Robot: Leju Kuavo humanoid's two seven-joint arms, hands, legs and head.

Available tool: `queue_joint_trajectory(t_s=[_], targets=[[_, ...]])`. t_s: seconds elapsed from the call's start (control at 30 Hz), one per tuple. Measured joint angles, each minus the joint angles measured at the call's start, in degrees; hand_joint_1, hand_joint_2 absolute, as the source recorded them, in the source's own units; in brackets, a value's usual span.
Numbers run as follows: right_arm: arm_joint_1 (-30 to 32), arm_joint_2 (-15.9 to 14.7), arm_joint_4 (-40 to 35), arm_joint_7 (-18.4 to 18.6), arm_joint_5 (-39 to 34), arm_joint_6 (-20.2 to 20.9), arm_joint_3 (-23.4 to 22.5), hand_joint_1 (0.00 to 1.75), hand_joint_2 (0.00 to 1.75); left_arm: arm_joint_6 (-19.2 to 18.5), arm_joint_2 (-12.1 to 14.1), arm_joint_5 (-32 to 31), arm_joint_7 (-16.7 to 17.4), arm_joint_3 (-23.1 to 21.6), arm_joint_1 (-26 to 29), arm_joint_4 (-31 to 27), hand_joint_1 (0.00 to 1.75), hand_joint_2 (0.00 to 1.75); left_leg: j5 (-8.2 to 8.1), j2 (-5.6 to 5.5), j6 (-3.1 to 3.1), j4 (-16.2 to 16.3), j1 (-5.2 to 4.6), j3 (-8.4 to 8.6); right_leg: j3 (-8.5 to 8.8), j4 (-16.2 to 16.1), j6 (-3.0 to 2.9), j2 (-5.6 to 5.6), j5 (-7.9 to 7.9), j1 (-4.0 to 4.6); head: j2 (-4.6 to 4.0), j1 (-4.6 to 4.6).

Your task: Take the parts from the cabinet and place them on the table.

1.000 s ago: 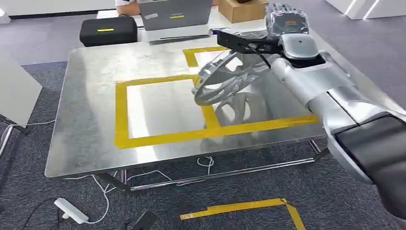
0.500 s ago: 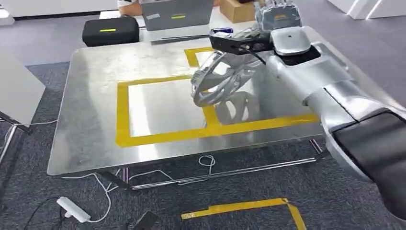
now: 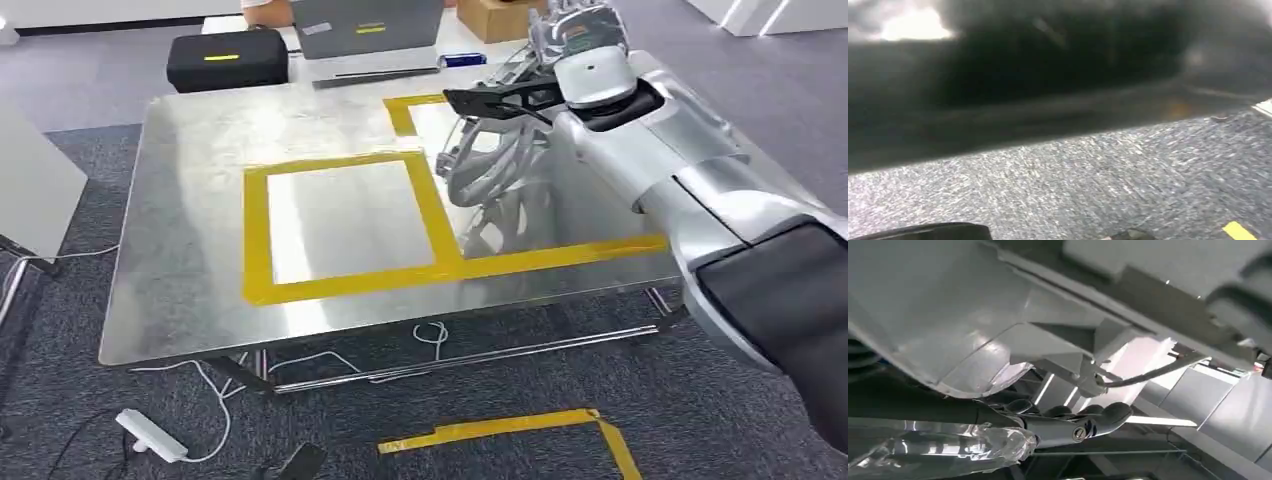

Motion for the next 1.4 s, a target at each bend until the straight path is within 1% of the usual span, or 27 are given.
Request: queue_joint_trajectory(t_s=[0.03,0.07,0.13,0.17,0.2,0.23,0.27,0.37,0.4,0.53,0.6,0.67,0.73,0.8,0.87,0.9,0.93,1.03,1.07,1.1,1.2,1.23,1.27,1.3,1.33,1.37,1.4], targets=[[-0.1,0.0,0.0,0.0,0.0,0.1,0.2,0.0,0.0,0.0,-0.1,0.0,0.0,0.0,0.0,0.0,0.0,0.0,0.36,0.03,0.55,-0.8,0.17,0.26,-0.11,0.0,0.46,0.02,-0.17,0.02,0.0,-0.07],[-0.4,-0.1,0.0,-0.1,0.1,0.3,0.2,0.0,0.0,0.0,-0.1,0.0,0.0,0.0,0.0,0.0,0.0,0.0,0.54,0.09,0.82,-1.0,0.33,0.45,-1.02,1.0,0.51,-0.06,-0.98,-0.13,0.0,0.07],[-0.8,-0.1,0.1,-0.1,0.5,1.0,0.6,0.0,0.0,0.0,-0.1,0.0,0.0,0.0,-0.1,0.0,0.0,0.0,0.48,0.12,1.39,-0.9,0.28,0.45,-4.24,8.1,0.53,-0.08,-4.64,-0.12,0.0,0.22],[-0.8,-0.1,0.1,-0.4,0.6,1.3,0.7,0.0,0.0,0.0,-0.2,0.0,0.0,0.0,-0.1,0.0,0.0,0.0,0.43,0.12,1.49,-0.9,0.2,0.49,-6.74,13.3,0.59,-0.08,-6.59,-0.12,0.0,0.15],[-0.7,-0.1,0.2,-0.4,0.6,1.5,0.9,0.0,0.0,0.0,-0.2,0.0,0.0,0.0,-0.1,0.0,0.0,0.0,0.39,0.11,1.55,-0.9,0.18,0.49,-8.66,16.9,0.66,-0.08,-7.54,-0.13,0.0,0.33],[-0.6,-0.1,0.3,-0.4,0.8,1.8,1.1,0.0,0.0,0.0,-0.1,0.1,0.0,0.0,0.0,0.0,0.0,0.0,0.35,0.04,1.59,-0.9,0.16,0.51,-9.57,18.0,0.66,-0.08,-7.18,-0.13,0.0,0.28],[-0.6,-0.1,0.5,-0.5,0.9,2.0,1.2,0.0,0.0,0.0,-0.1,0.1,0.0,0.0,0.0,0.0,0.0,0.0,0.32,-0.07,1.61,-0.8,0.16,0.55,-9.12,16.6,0.61,-0.09,-5.7,-0.13,0.0,0.33],[-1.2,-0.1,0.5,-0.7,1.4,2.1,1.6,0.0,0.0,0.0,-0.2,0.1,0.0,0.0,0.0,0.0,0.0,0.0,-0.26,-0.27,1.14,-0.3,0.17,0.56,-3.28,3.7,0.39,-0.21,1.17,-0.17,0.0,0.31],[-1.7,0.0,0.5,-0.7,1.5,2.1,1.8,0.0,0.0,0.0,-0.2,0.1,0.0,0.0,0.0,0.0,0.0,0.0,-0.56,-0.31,0.65,0.1,-0.42,0.13,-1.52,2.0,0.37,-0.28,0.48,0.01,0.0,0.28],[-1.9,0.4,0.6,-1.0,2.9,2.8,2.7,0.0,0.0,0.0,-0.2,0.1,0.0,0.0,0.1,0.0,0.0,0.0,-0.5,-0.28,0.03,0.0,-0.14,0.06,-1.56,1.2,-0.55,0.0,-0.13,0.24,0.0,0.2],[-1.9,0.5,0.6,-1.0,3.4,3.0,3.0,0.0,0.0,0.0,-0.1,0.2,0.0,0.0,0.1,0.0,0.0,0.0,-2.28,-0.16,-0.58,1.7,-0.09,-0.69,-1.17,0.7,-1.16,-0.01,0.06,-0.16,0.0,0.02],[-1.9,0.7,0.7,-1.0,3.5,3.0,3.4,0.0,0.0,0.0,-0.1,0.2,0.0,0.0,0.1,0.0,0.0,0.0,-6.32,-0.14,-1.04,10.1,0.14,-4.6,-1.03,0.7,-1.54,0.06,-0.07,-0.15,0.0,-0.09],[-1.8,0.7,0.8,-1.2,3.5,3.1,3.7,0.0,0.0,0.0,-0.1,0.2,0.0,0.0,0.1,0.0,0.0,0.0,-7.87,-0.14,-1.2,16.6,0.15,-8.31,-0.93,0.7,-1.69,0.12,-0.19,-0.08,0.0,-0.13],[-1.8,0.7,0.9,-1.8,4.5,4.0,4.0,0.0,0.0,0.0,-0.1,0.3,0.0,0.0,0.1,0.0,0.0,0.0,-4.83,-0.14,-0.97,14.5,0.14,-7.9,-0.67,0.7,-1.7,0.23,-0.33,0.0,0.0,-0.13],[-2.2,0.8,0.9,-2.7,6.4,5.7,5.1,0.0,0.0,0.0,-0.1,0.5,0.0,0.0,0.1,0.0,0.0,0.0,0.85,-0.16,-0.05,5.8,-0.09,-4.08,-0.04,0.7,-1.62,0.27,-0.63,0.17,0.0,-0.11],[-2.5,0.7,1.0,-3.3,7.5,6.7,5.7,0.0,0.0,0.0,0.0,0.6,0.0,0.0,0.2,0.0,0.0,0.0,2.39,-0.18,0.72,2.2,-0.39,-2.66,0.05,0.7,-1.62,0.23,-0.76,0.07,0.0,0.0],[-2.8,0.7,1.1,-3.7,8.4,7.5,6.4,0.0,0.0,0.0,0.0,0.6,0.0,0.0,0.2,0.0,0.0,0.0,2.16,-0.08,0.93,1.6,-0.49,-2.06,-0.05,0.8,-1.4,0.32,-0.84,0.42,0.0,-0.13],[-3.4,0.4,1.6,-4.9,10.2,9.4,8.5,0.0,0.0,0.2,0.0,0.8,0.0,0.0,0.3,0.0,0.0,0.0,1.23,-0.02,1.4,0.3,-0.66,-1.45,-0.25,0.6,-0.64,0.25,-0.65,0.3,0.0,-0.04],[-3.5,0.0,1.6,-5.2,10.9,9.7,9.1,0.0,0.0,0.2,-0.1,0.8,0.0,0.0,0.3,0.0,0.0,0.0,1.42,0.14,1.39,-1.1,-0.05,-0.69,-0.64,0.7,-0.24,0.21,-1.08,0.44,0.0,0.0],[-3.7,-0.6,1.7,-5.3,11.3,9.8,9.6,0.0,0.0,0.2,-0.2,0.8,-0.1,0.0,0.3,0.0,0.0,0.0,1.58,0.19,1.42,-1.4,-0.1,-0.51,-1.3,1.8,-0.09,0.11,-1.92,0.35,0.0,0.18],[-4.1,-1.0,2.0,-5.5,11.7,9.9,11.0,0.0,0.0,0.2,-0.2,0.9,-0.1,0.0,0.3,0.0,0.0,0.0,1.52,0.22,1.68,-1.3,-0.09,-0.45,-7.15,14.3,0.37,0.13,-7.35,0.26,0.0,0.13],[-4.0,-1.3,2.1,-5.5,11.7,10.0,11.2,0.0,0.0,0.2,-0.2,0.9,-0.1,0.0,0.3,0.0,0.0,0.0,1.5,0.22,1.71,-1.3,-0.08,-0.45,-8.99,17.6,0.6,0.12,-8.14,0.24,0.0,0.31],[-3.9,-1.5,2.2,-5.5,11.7,10.1,11.5,0.0,0.0,0.2,-0.2,0.9,-0.1,0.0,0.3,0.0,0.0,0.0,1.5,0.19,1.71,-1.3,-0.07,-0.39,-9.65,18.4,0.75,0.1,-7.58,0.13,0.0,0.24],[-3.9,-1.7,2.4,-5.6,11.7,10.1,11.8,0.0,0.0,0.2,-0.2,0.9,-0.1,0.0,0.4,0.0,0.0,0.0,1.48,0.11,1.68,-1.2,-0.04,-0.35,-8.86,16.2,0.86,0.07,-5.69,-0.04,0.0,0.28],[-4.0,-1.7,2.4,-5.6,11.7,10.1,12.0,0.0,0.0,0.2,-0.2,0.9,-0.1,0.0,0.4,0.0,0.0,0.0,1.4,0.1,1.57,-1.1,0.0,-0.32,-7.28,12.8,0.91,0.04,-3.61,-0.18,0.0,0.22],[-4.2,-1.7,2.5,-5.6,11.7,10.1,12.1,0.0,0.0,0.2,-0.2,0.9,-0.1,0.0,0.4,0.0,0.0,0.0,1.13,0.1,1.19,-0.8,0.07,-0.31,-4.35,6.8,1.16,-0.15,-0.71,-0.41,0.0,0.26],[-4.4,-1.7,2.5,-5.6,11.7,10.1,12.2,0.0,0.0,0.2,-0.1,0.9,-0.1,0.0,0.4,0.0,0.0,0.0,0.83,0.11,0.75,-0.4,-0.09,-0.43,-2.47,2.6,1.46,-0.49,0.35,-0.66,0.0,0.31]])
